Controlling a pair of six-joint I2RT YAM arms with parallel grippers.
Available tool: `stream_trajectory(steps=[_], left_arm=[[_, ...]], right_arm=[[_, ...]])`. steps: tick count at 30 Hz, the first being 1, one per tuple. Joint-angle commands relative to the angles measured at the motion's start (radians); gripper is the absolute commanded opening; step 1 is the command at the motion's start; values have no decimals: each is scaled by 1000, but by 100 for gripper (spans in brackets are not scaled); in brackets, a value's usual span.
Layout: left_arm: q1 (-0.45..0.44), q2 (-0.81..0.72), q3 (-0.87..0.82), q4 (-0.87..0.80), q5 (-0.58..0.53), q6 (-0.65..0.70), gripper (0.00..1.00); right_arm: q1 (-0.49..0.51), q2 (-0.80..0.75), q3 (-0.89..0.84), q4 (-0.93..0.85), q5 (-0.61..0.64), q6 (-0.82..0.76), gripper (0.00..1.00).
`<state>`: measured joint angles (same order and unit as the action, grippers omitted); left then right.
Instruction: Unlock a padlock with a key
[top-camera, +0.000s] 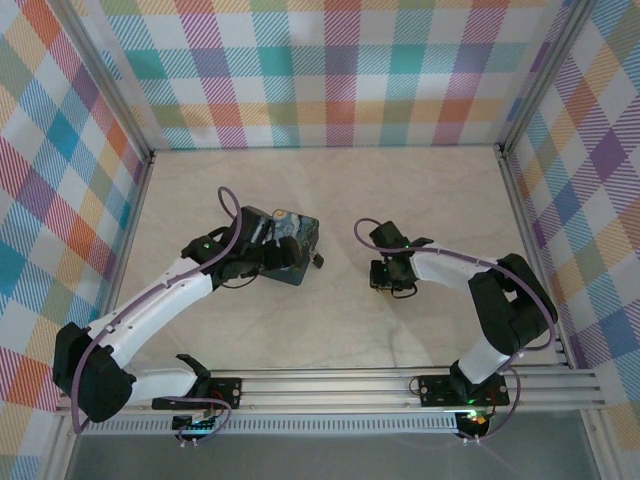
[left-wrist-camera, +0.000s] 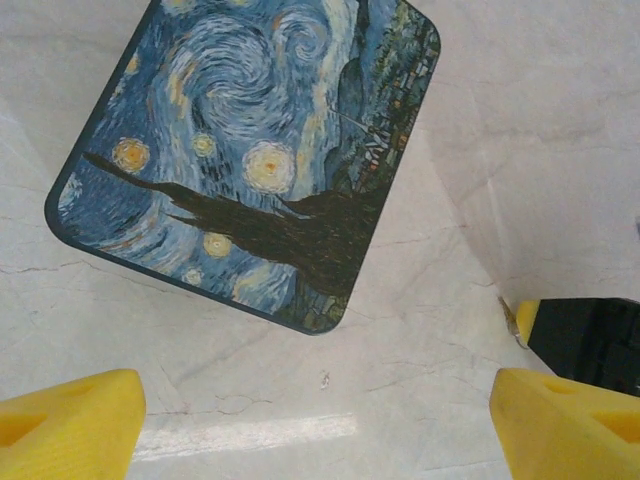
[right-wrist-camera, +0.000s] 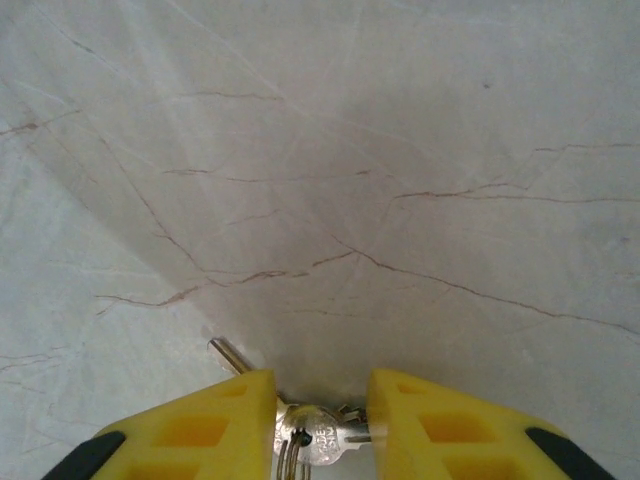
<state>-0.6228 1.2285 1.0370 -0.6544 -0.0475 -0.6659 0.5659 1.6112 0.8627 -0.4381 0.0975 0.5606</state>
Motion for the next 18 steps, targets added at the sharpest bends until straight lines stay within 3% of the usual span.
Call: stream_trajectory(steps=[1,9,12,18], left_arm=[[-24,6,54,-40,-37,-9,90],[-130,113,97,-62,-93,-11,89],[-182,166,84,-30,-66,-32,89],[-211,192,49,12,-41,-68,89]], right_arm=[[-1,15,-32,-7,-12,8,29],[-2,9,-70,22,-27,21,20],[-1,-3,-61,23,-37,18,19],[-1,-75,-23,-34,-46,-3,35]])
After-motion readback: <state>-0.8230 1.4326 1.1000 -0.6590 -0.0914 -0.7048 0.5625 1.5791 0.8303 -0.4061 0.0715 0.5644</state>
